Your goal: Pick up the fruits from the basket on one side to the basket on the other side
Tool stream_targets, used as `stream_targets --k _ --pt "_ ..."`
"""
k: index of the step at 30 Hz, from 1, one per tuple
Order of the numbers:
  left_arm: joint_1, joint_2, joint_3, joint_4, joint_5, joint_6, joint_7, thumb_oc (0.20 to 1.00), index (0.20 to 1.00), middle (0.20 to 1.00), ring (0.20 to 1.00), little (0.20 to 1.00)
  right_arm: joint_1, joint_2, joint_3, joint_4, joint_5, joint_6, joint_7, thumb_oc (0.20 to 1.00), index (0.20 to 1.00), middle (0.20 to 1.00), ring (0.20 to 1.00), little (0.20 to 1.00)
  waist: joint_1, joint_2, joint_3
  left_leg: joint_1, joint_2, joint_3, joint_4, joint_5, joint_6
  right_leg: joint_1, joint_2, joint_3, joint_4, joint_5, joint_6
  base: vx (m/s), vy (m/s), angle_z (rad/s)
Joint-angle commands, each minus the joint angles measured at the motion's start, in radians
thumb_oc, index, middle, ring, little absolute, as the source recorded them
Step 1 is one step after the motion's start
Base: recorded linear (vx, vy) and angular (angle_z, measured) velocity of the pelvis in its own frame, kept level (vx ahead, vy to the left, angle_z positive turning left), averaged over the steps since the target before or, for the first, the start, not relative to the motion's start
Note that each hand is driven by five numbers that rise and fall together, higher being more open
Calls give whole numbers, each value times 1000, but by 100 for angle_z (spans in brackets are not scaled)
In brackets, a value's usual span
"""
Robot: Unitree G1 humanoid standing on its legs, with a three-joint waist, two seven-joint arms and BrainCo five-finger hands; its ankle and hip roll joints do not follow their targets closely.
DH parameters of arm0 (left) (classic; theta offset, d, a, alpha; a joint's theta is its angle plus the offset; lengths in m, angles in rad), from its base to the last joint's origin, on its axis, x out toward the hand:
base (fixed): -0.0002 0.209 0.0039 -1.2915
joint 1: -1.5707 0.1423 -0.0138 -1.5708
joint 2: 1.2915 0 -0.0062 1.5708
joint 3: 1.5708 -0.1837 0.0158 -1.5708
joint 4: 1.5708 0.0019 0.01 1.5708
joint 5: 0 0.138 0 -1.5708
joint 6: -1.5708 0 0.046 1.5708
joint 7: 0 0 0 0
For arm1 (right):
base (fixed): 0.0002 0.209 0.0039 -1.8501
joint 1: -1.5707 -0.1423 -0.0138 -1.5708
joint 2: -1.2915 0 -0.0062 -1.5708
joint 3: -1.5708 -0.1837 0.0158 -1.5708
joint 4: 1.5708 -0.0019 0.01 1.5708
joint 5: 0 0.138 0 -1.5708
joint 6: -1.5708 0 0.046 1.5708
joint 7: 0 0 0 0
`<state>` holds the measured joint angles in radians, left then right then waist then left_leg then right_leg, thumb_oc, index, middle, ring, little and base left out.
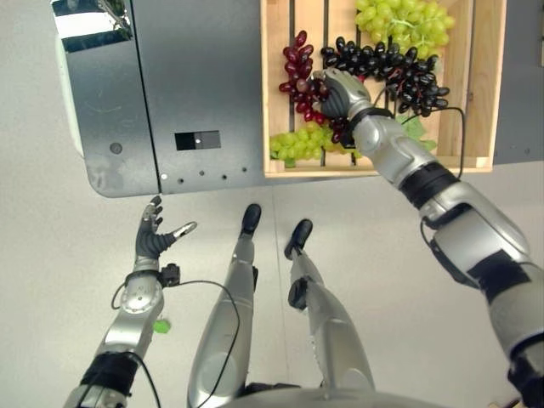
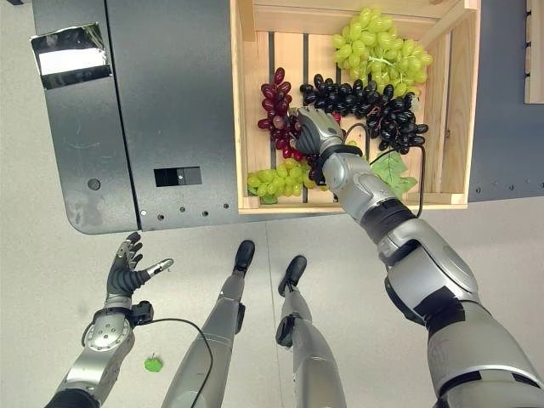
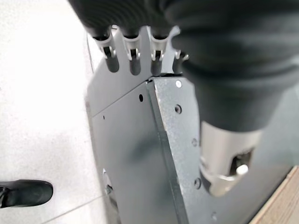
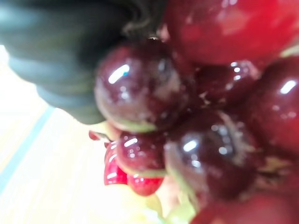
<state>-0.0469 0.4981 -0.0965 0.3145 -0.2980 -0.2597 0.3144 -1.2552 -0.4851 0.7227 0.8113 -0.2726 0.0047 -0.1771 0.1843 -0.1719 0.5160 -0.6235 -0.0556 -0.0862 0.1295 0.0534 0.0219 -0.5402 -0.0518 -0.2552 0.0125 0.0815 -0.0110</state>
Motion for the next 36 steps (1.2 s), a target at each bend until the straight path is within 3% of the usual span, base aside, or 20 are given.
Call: stream_targets --k 1,5,10,11,12,13,14,20,29,35,36 --pt "44 35 29 -65 2 -24 15 1000 1000 1000 1000 1000 39 56 48 -25 40 -32 38 200 200 200 200 200 9 -22 4 15 5 19 22 -40 -6 -8 -94 6 44 21 100 0 0 0" --pt "46 34 35 -61 -2 -22 8 1000 1000 1000 1000 1000 60 26 18 -101 124 -50 47 200 200 200 200 200 9 -23 4 21 3 19 23 -39 -6 -4 -93 5 46 20 100 0 0 0" --pt "73 57 71 -72 1 -18 -14 1000 1000 1000 1000 1000 89 -167 -9 -363 228 -96 76 200 200 200 200 200 2 -37 4 66 6 26 18 -39 -10 38 -97 2 45 19 103 -5 0 2" --pt "73 57 70 -73 1 -18 -14 1000 1000 1000 1000 1000 90 -168 -10 -365 229 -95 76 200 200 200 200 200 3 -36 4 66 7 26 18 -39 -10 39 -97 2 45 19 103 0 0 0" --pt "91 65 84 -79 0 -18 -29 1000 1000 1000 1000 1000 103 -254 -22 -454 265 -113 92 200 200 200 200 200 1 -42 4 80 6 27 20 -41 -11 57 -99 1 44 19 105 0 0 0" --pt "91 65 83 -79 0 -18 -29 1000 1000 1000 1000 1000 105 -255 -23 -456 266 -112 92 200 200 200 200 200 2 -42 4 81 6 27 19 -41 -11 58 -99 0 43 19 105 0 0 0" --pt "103 70 93 -77 3 -18 -42 1000 1000 1000 1000 1000 116 -344 -34 -538 284 -132 103 200 200 200 200 200 0 -48 4 100 5 29 22 -45 -13 79 -100 -1 43 19 106 0 0 0" --pt "142 91 116 -92 19 -18 -85 1000 1000 1000 1000 1000 185 -540 -88 -707 326 -166 144 200 200 200 200 200 3 -62 4 166 4 40 29 -57 -15 150 -101 -1 41 19 112 0 0 0" --pt "191 120 112 -129 -17 -13 -174 1000 1000 1000 1000 1000 241 -687 -105 -804 331 -185 189 200 200 200 200 200 6 -56 -42 225 4 45 9 -56 -19 209 -104 -10 27 22 121 0 0 0" --pt "222 166 51 -180 -164 -4 -318 1000 1000 1000 1000 1000 252 -735 -86 -817 353 -195 213 200 200 200 200 200 1 -38 -83 264 3 35 -25 -38 -22 243 -109 -25 19 20 126 11 8 3" --pt "232 183 28 -206 -237 8 -368 1000 1000 1000 1000 1000 245 -748 -74 -822 356 -197 218 200 200 200 200 200 0 -33 -96 275 2 33 -30 -35 -22 254 -110 -29 19 19 128 0 0 0"
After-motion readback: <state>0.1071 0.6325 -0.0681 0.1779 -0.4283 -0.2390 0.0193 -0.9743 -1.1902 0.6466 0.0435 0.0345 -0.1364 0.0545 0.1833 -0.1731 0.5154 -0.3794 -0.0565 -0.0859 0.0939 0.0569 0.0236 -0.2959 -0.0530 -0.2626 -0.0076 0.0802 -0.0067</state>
